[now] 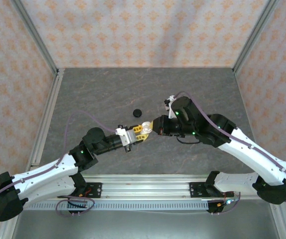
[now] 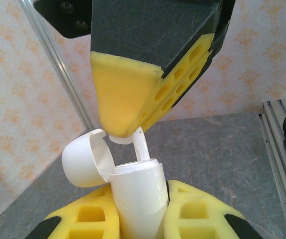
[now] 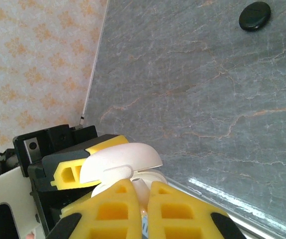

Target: Insert the wireless bluetooth earbuds into the charging case

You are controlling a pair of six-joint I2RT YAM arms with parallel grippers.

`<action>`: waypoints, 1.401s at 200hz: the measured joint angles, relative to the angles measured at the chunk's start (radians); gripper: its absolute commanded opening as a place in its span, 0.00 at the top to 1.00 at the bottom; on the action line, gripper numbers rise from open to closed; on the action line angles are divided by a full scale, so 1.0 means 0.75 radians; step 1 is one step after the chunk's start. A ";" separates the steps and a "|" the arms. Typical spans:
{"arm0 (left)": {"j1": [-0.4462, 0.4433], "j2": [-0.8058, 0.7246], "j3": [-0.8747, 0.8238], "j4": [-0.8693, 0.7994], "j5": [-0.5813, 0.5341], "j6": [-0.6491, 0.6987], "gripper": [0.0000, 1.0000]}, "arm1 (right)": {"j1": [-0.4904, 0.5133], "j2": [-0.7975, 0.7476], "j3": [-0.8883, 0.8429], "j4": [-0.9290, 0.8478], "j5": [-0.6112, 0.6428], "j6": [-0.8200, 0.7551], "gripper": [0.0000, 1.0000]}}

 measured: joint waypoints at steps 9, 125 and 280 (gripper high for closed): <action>0.000 0.000 0.000 0.000 0.011 -0.004 1.00 | 0.000 -0.004 0.004 -0.006 -0.002 -0.020 0.92; 0.000 0.001 0.000 0.002 0.142 -0.095 1.00 | -0.001 -0.080 0.039 -0.016 -0.070 -0.280 0.94; 0.000 0.058 0.018 0.042 0.196 -0.178 1.00 | -0.001 -0.104 -0.072 0.073 -0.174 -0.518 0.94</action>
